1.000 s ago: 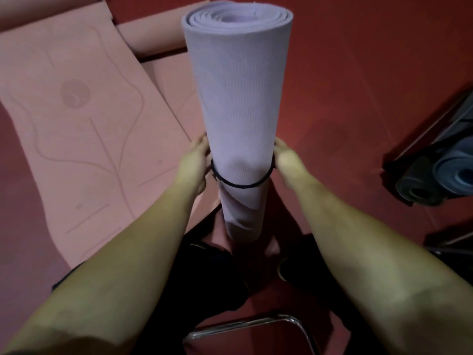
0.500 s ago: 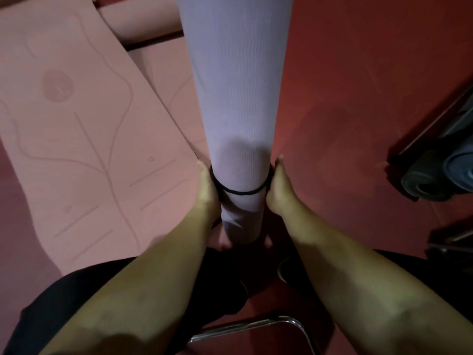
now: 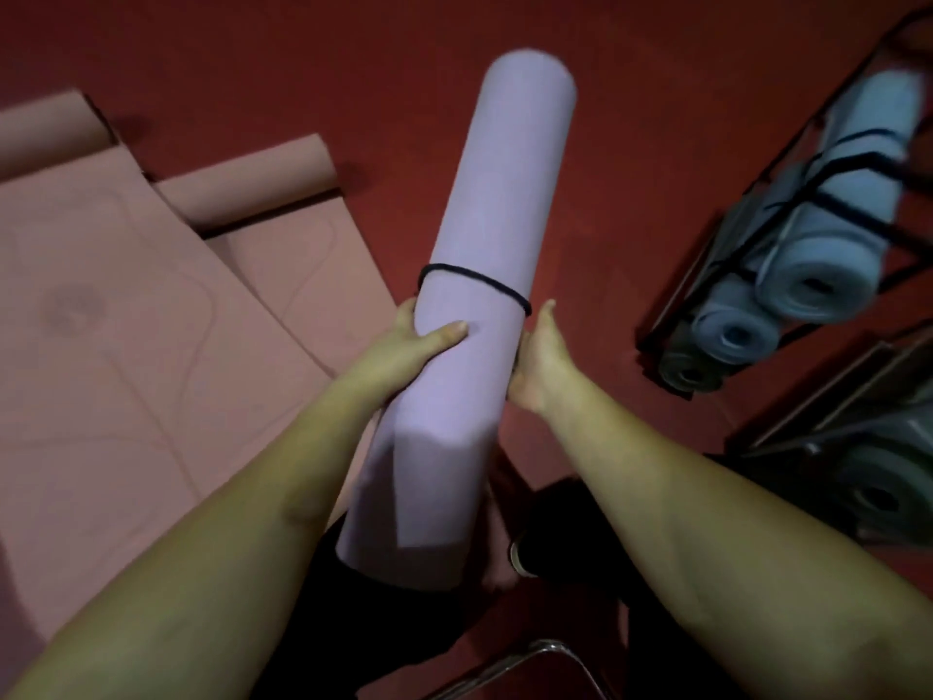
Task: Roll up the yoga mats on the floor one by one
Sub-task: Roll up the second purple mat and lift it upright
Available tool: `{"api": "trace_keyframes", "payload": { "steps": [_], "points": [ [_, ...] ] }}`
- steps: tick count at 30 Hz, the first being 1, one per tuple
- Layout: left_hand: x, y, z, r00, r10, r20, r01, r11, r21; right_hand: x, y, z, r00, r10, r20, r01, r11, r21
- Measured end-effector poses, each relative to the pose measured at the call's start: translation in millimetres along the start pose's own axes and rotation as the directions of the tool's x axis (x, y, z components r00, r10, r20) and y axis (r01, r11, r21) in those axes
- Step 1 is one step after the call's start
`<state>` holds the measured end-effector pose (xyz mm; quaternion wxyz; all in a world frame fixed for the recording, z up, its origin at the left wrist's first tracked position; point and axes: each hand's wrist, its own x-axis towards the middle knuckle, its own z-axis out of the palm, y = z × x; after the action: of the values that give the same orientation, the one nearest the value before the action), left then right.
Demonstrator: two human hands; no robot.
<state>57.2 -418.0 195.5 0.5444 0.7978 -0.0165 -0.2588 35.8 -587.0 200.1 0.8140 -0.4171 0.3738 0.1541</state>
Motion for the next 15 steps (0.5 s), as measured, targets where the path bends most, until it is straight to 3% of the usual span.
{"api": "trace_keyframes", "payload": {
  "steps": [3, 7, 15],
  "points": [
    [-17, 19, 0, 0.99, -0.008, 0.143, 0.018, 0.998, -0.068, -41, 4, -21, 0.999, -0.038, 0.003, 0.038, 0.999, -0.031],
    [-37, 36, 9, 0.958, 0.018, 0.286, -0.011, 1.0, -0.024, -100, 29, -54, 0.995, -0.082, -0.052, 0.079, 0.995, -0.061],
    [-60, 72, 45, 0.811, -0.02, 0.584, -0.099, 0.981, 0.17, -161, 75, -108, 0.997, -0.058, -0.047, 0.065, 0.987, 0.148]
  ]
}}
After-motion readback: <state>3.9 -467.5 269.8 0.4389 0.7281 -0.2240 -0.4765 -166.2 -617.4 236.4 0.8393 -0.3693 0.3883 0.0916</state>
